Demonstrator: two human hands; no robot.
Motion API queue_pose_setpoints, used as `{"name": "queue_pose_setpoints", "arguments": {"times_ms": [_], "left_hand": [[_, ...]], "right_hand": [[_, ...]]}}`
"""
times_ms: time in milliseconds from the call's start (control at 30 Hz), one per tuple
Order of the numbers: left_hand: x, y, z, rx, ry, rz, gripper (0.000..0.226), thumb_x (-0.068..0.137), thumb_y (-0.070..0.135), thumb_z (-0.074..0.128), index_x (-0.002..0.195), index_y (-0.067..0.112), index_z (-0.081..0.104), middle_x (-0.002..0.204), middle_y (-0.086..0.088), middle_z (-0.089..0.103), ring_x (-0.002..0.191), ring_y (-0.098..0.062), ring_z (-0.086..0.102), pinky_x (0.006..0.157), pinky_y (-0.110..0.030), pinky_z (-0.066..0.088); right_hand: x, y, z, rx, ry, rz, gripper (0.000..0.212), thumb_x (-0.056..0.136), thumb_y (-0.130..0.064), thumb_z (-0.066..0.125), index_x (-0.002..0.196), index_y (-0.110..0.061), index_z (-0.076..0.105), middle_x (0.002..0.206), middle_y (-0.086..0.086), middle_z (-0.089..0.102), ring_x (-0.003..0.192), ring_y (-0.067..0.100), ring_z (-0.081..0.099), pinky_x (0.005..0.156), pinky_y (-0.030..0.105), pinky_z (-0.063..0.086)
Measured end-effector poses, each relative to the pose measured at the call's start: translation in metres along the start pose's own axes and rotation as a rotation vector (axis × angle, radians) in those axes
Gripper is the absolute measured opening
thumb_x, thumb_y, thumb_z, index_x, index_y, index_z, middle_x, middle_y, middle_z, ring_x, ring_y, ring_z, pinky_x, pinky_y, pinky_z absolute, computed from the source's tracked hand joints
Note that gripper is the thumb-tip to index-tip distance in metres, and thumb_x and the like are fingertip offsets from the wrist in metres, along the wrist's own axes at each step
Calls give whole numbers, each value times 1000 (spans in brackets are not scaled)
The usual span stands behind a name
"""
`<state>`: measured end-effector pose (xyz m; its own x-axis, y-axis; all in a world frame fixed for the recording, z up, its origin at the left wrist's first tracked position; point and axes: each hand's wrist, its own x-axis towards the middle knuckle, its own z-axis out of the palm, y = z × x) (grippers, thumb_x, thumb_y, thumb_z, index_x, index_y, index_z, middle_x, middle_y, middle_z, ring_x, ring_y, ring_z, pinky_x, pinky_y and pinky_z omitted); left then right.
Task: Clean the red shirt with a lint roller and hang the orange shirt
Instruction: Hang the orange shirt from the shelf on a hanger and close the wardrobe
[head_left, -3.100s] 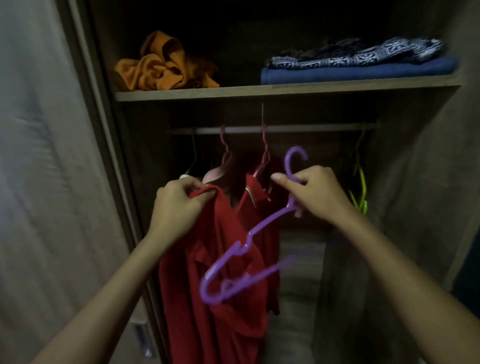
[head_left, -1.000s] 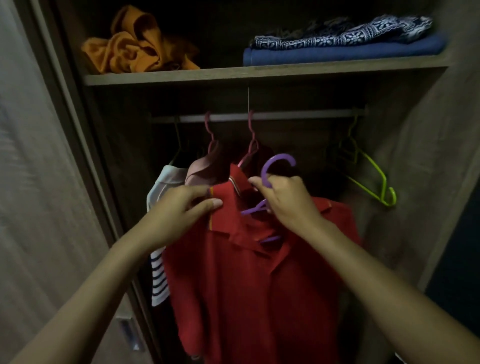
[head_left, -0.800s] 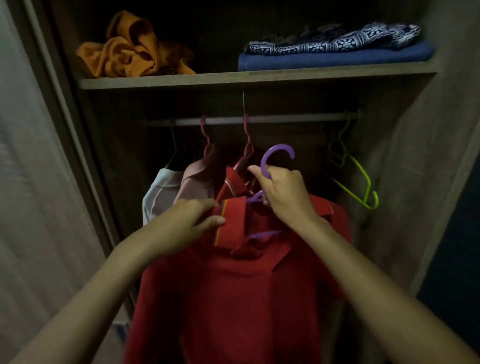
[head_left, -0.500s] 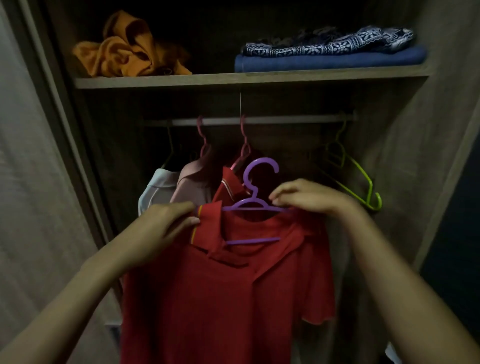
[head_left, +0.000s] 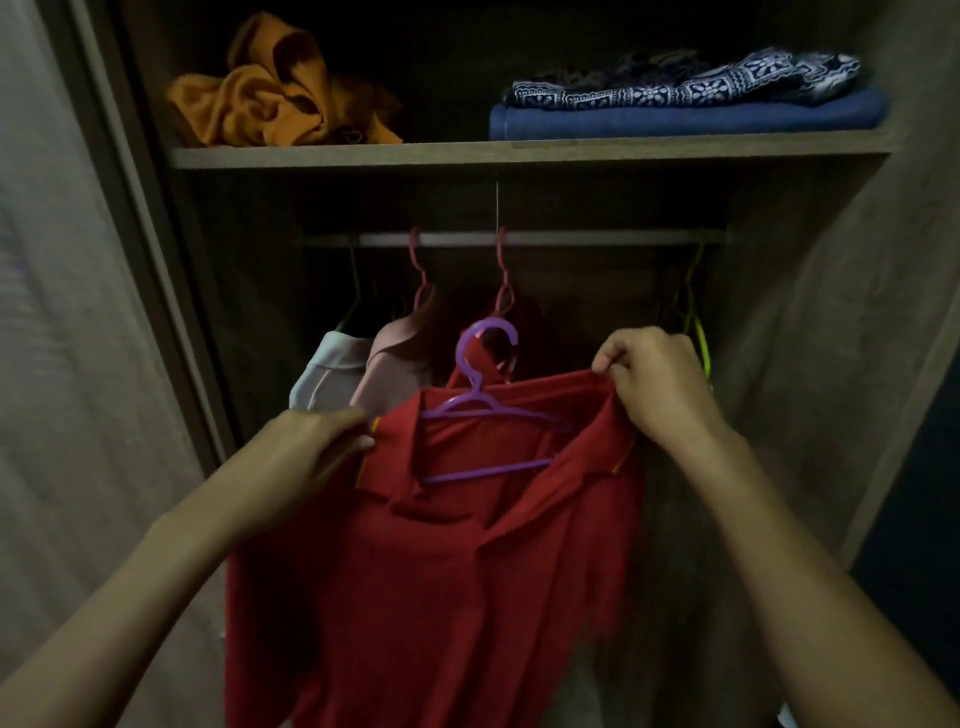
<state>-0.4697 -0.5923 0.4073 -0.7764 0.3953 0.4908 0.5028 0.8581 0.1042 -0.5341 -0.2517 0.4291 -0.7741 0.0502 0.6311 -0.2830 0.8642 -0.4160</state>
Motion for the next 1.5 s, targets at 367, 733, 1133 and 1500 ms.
{"name": "queue_pose_setpoints", "arguments": {"times_ms": [367, 733, 1133, 1500], "left_hand": [[25, 57, 37, -230, 227, -219, 14, 95, 21, 55, 97, 11, 66, 92, -7, 71, 90, -26, 65, 69, -31, 38], [45, 80, 43, -754, 125, -158, 50, 81, 21, 36, 123, 18, 62, 118, 3, 69, 114, -1, 59, 105, -19, 39], [102, 54, 108, -283, 24, -242, 68, 96, 10, 45, 150, 1, 4, 160, -14, 0, 149, -21, 6, 117, -24, 6], [101, 45, 126, -295, 3, -187, 75, 92, 14, 55, 151, 4, 10, 159, -11, 14, 147, -19, 16, 119, -29, 14]], "right_hand": [[-80, -73, 53, 793, -528, 236, 30, 92, -50, 55, 83, -26, 71, 87, -8, 74, 87, 11, 70, 93, 42, 53], [-68, -33, 73, 1090, -90, 598, 7, 82, -11, 56, 82, -11, 63, 69, 12, 56, 59, 21, 52, 58, 34, 41], [98, -38, 61, 670, -135, 475, 24, 80, -19, 54, 96, -3, 65, 87, 14, 66, 82, 31, 66, 70, 33, 51], [90, -13, 82, 519, -177, 479, 23, 84, -24, 57, 91, -5, 68, 89, 12, 69, 83, 29, 68, 59, 26, 49]]}}
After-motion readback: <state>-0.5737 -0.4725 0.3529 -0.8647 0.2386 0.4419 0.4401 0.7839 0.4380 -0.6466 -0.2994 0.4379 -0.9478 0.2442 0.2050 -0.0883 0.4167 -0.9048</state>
